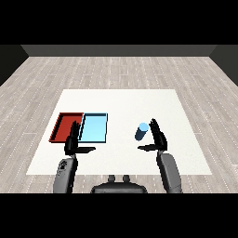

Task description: Pick the blue can and put it in the blue box

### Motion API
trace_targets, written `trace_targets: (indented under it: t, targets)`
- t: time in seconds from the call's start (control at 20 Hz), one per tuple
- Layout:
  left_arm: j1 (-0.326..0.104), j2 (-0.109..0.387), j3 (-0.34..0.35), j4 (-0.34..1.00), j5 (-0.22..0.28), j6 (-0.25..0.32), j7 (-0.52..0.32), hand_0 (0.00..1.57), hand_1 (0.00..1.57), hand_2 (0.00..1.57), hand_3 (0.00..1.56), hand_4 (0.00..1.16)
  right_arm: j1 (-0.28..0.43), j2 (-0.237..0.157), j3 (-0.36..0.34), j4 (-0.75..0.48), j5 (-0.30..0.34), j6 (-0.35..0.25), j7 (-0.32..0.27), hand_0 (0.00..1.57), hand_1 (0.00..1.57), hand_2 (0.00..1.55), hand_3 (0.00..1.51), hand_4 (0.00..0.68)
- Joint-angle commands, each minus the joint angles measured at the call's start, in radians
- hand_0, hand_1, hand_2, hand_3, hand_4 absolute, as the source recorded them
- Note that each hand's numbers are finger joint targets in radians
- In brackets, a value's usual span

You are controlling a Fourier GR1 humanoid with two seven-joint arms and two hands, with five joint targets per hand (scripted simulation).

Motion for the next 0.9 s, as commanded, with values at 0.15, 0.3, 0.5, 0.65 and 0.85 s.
trace_targets:
  t: [0.15,0.3,0.5,0.65,0.85]
  targets:
    - [0.007,0.006,0.004,-0.048,0.010,-0.007,0.007,0.00,0.00,0.00,0.00,0.00,0.025,0.033,0.032,-0.003,0.026,-0.003,-0.058,0.00,0.00,0.00,0.00,0.000]
    - [0.029,-0.014,-0.002,0.013,-0.009,0.000,-0.084,0.00,0.00,0.00,0.00,0.00,-0.043,0.007,-0.024,0.073,-0.001,0.013,-0.078,0.00,0.00,0.00,0.00,0.000]
    - [-0.002,-0.008,0.001,0.048,-0.021,0.001,-0.100,0.00,0.00,0.00,0.00,0.00,0.043,-0.021,-0.030,-0.047,-0.038,0.053,-0.024,0.00,0.00,0.00,0.00,0.000]
    - [0.012,0.013,0.021,0.012,0.008,-0.024,-0.068,0.00,0.00,0.00,0.00,0.00,-0.034,-0.016,-0.035,0.052,-0.012,0.042,-0.051,0.00,0.00,0.00,0.00,0.000]
    - [0.023,-0.011,-0.015,-0.001,-0.029,0.009,-0.056,0.00,0.00,0.00,0.00,0.00,-0.055,0.008,-0.038,0.143,0.008,0.007,-0.089,0.00,0.00,0.00,0.00,0.000]
